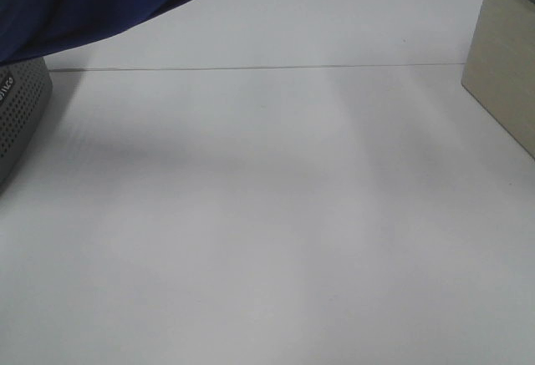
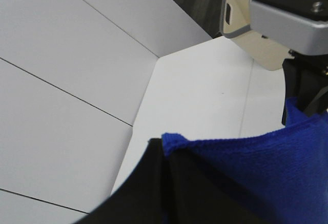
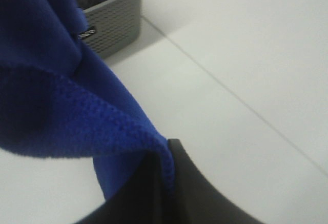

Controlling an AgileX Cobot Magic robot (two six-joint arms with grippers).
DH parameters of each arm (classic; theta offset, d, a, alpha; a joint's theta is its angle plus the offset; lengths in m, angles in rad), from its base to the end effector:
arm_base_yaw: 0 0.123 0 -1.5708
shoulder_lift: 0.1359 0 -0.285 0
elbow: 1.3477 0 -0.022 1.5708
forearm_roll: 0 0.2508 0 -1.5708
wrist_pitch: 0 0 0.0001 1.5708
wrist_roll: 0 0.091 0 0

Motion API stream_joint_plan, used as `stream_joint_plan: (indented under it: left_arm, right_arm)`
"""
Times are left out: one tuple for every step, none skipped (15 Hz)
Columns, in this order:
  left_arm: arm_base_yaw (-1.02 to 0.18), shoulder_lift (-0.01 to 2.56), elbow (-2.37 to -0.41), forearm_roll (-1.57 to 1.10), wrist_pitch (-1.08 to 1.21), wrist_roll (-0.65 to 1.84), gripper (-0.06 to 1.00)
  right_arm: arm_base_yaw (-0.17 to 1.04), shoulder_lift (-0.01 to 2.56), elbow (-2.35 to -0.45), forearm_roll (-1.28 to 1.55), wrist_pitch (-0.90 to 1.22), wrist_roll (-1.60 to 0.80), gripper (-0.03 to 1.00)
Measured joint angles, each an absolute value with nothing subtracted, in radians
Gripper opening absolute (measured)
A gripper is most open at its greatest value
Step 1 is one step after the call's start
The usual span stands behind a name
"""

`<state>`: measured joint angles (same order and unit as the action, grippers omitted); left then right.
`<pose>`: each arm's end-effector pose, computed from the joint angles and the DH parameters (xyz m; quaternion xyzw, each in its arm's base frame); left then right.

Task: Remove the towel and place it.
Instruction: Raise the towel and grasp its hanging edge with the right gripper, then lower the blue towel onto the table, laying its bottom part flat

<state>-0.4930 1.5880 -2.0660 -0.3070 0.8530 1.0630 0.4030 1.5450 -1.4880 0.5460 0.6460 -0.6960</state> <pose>0.2800 -0.1740 0.5344 0.5474 0.5722 0.0200 0.6104 0.3157 0.1656 0.3912 -0.3472 0.7903 0.1759 0.4733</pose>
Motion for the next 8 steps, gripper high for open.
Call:
stream_joint_plan:
  left_arm:
    - [-0.493, 1.605, -2.066, -0.307, 0.796, 1.057, 0.00]
    - [-0.493, 1.639, -2.066, -0.307, 0.670, 1.054, 0.00]
    - [-0.493, 1.645, -2.066, -0.307, 0.645, 1.054, 0.00]
    - [-0.493, 1.659, -2.066, -0.304, 0.580, 1.053, 0.00]
    - [-0.493, 1.669, -2.066, -0.303, 0.523, 1.053, 0.00]
    - [-0.493, 1.681, -2.066, -0.301, 0.469, 1.053, 0.00]
    - [-0.493, 1.691, -2.066, -0.301, 0.409, 1.052, 0.00]
    - [-0.493, 1.701, -2.066, -0.300, 0.344, 1.052, 0.00]
  right_arm:
    - [0.403, 1.545, -1.546, 0.424, 0.649, -0.621, 0.02]
    - [0.403, 1.544, -1.663, 0.208, 0.647, -0.512, 0.02]
    - [0.403, 1.543, -1.691, 0.161, 0.638, -0.490, 0.02]
    - [0.403, 1.543, -1.735, 0.087, 0.610, -0.457, 0.02]
    - [0.403, 1.543, -1.772, 0.023, 0.572, -0.427, 0.02]
    - [0.403, 1.543, -1.796, -0.016, 0.533, -0.406, 0.02]
    - [0.403, 1.542, -1.810, -0.041, 0.493, -0.390, 0.02]
    - [0.403, 1.542, -1.813, -0.052, 0.450, -0.385, 0.02]
